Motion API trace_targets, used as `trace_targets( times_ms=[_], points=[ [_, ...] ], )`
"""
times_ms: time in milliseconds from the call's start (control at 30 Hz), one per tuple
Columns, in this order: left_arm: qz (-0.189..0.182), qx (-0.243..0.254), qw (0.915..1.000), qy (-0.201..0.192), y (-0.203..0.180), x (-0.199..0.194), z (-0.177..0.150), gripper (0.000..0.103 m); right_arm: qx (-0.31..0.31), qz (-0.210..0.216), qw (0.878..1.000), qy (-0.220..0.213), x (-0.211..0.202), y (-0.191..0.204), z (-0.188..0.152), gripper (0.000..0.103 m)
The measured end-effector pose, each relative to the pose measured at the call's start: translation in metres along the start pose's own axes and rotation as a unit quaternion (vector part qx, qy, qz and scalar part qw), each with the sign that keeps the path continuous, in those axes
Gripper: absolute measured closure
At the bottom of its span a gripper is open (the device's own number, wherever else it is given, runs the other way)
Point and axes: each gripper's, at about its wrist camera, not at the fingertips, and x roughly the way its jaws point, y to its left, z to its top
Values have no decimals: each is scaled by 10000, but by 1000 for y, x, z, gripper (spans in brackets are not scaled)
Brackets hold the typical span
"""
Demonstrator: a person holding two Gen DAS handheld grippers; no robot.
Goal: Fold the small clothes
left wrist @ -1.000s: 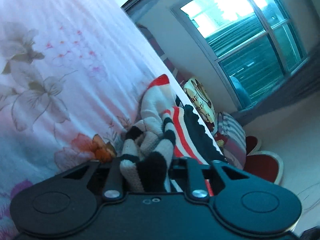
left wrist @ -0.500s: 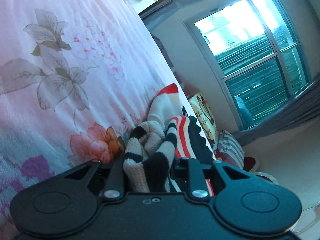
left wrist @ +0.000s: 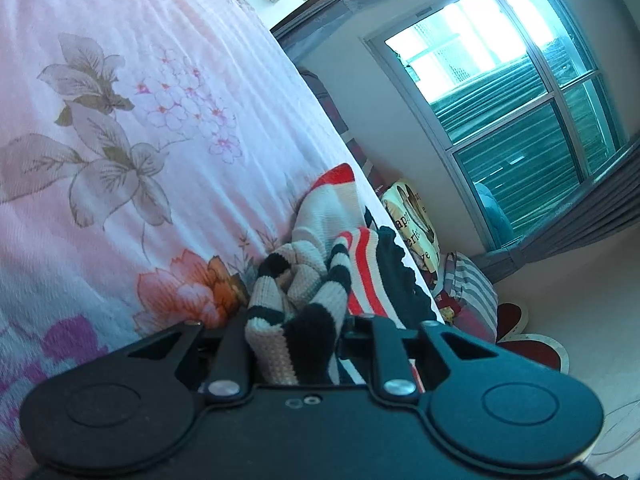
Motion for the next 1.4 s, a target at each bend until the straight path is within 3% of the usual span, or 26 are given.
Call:
trace_targets(
  times_ms=[367,600,700,800,933,1000,1033,1067,1100,1133,1167,1233,1300,1333,1400],
  points=[
    [-184,216,9995,-143,-24,-11,7,86,77,99,9999,57,2,-9,-2,98],
    [-601,988,9930,-242,-84,-32,-4,86,280,262,9992,72,-1,-18,0,98],
    [-820,1491,9853,-129,-121,-36,-20,86,501,391,9979,94,-1,-25,2,98],
    [-792,2122,9740,106,-160,-29,-47,86,964,710,9926,190,-6,-42,6,98],
    [-572,2878,9540,617,-196,-5,-99,86,2191,723,9726,-274,-53,-106,3,97],
    [-401,3226,9394,1092,-207,19,-136,86,2612,764,9615,-381,-77,-142,-4,97],
    [-302,3347,9332,1274,-209,30,-153,84,2726,799,9579,-411,-88,-156,-7,94],
    [-216,3494,9251,1469,-211,41,-170,79,2826,826,9549,-395,-97,-169,-10,84],
    [-127,3650,9171,1596,-211,49,-185,79,2923,801,9521,-401,-107,-181,-11,38],
    [-67,3838,9108,1520,-213,51,-198,71,2987,794,9496,-522,-117,-189,-13,17],
    [-154,4019,9046,1414,-217,48,-208,41,2989,943,9469,-721,-128,-196,-13,17],
    [-539,4027,9001,1575,-224,40,-219,18,2991,992,9461,-754,-140,-204,-10,18],
    [-613,4231,8914,1504,-231,28,-220,27,3049,1138,9423,-786,-144,-207,-7,20],
    [-646,4161,8946,1496,-230,23,-213,37,3060,1175,9415,-781,-144,-207,-7,22],
    [-656,3801,9119,1402,-221,15,-190,38,2984,1171,9447,-696,-142,-200,-4,23]
  ],
)
